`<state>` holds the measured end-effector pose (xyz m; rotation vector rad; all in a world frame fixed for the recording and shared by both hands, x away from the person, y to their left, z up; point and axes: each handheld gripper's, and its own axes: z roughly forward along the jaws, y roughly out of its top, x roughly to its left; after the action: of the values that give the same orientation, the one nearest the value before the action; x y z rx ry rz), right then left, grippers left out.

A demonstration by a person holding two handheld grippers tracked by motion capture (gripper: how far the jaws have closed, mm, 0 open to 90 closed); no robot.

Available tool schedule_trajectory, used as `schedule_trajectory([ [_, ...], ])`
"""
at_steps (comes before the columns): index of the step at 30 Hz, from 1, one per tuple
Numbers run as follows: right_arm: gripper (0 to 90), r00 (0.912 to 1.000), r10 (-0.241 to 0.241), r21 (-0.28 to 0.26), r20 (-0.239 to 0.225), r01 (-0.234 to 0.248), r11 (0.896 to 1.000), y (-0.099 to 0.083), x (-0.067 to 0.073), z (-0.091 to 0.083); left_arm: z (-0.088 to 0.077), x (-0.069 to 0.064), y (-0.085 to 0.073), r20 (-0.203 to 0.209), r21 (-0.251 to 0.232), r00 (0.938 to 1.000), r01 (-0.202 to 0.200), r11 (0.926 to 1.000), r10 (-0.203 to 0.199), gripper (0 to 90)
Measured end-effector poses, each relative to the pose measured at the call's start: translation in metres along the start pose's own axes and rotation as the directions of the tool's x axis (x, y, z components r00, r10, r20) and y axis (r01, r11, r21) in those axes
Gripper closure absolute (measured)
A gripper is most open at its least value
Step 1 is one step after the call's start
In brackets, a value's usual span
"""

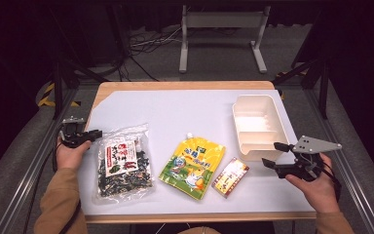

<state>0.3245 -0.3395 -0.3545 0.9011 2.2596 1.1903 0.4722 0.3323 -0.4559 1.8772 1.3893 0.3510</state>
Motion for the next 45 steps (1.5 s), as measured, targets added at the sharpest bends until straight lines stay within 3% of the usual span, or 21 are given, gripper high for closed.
schedule_trajectory([
  [8, 28.7, 1.0, 0.003, -0.003, 0.003, -0.003, 1.0, 0.0, 0.0, -0.001, -0.001, -0.002, 0.001, -0.021, -0.005, 0.9995, -0.022, 0.9998, 0.022, 89.7],
  [23, 29.4, 1.0, -0.006, -0.007, 0.003, 0.006, 1.0, 0.004, 0.002, -0.001, -0.024, -0.011, 0.01, -0.036, -0.076, 0.9958, -0.087, 0.9933, 0.084, 90.0],
  [29, 29.9, 0.9998, -0.017, -0.008, -0.004, 0.017, 1.0, 0.009, 0.005, 0.001, -0.047, -0.021, 0.017, -0.039, -0.129, 0.9922, -0.122, 0.9841, 0.118, 90.0],
  [33, 30.5, 0.9993, -0.033, -0.01, -0.017, 0.033, 0.999, 0.015, 0.009, 0.005, -0.068, -0.03, 0.021, -0.044, -0.174, 0.9884, -0.151, 0.9731, 0.145, 90.0],
  [37, 31.4, 0.9986, -0.038, -0.02, -0.037, 0.037, 0.999, 0.021, 0.012, 0.009, -0.08, -0.034, 0.023, -0.031, -0.203, 0.9879, -0.155, 0.9669, 0.152, 90.0],
  [40, 32.6, 0.9965, -0.045, -0.02, -0.071, 0.043, 0.999, 0.026, 0.019, 0.019, -0.094, -0.041, 0.025, -0.015, -0.251, 0.9871, -0.158, 0.955, 0.159, 90.0],
  [43, 33.2, 0.9943, -0.057, -0.016, -0.09, 0.056, 0.998, 0.032, 0.025, 0.027, -0.102, -0.045, 0.026, -0.013, -0.268, 0.9852, -0.168, 0.9485, 0.171, 90.0],
  [45, 33.6, 0.9922, -0.069, -0.018, -0.104, 0.068, 0.998, 0.037, 0.029, 0.031, -0.112, -0.051, 0.027, -0.016, -0.294, 0.9812, -0.188, 0.937, 0.192, 90.0],
])
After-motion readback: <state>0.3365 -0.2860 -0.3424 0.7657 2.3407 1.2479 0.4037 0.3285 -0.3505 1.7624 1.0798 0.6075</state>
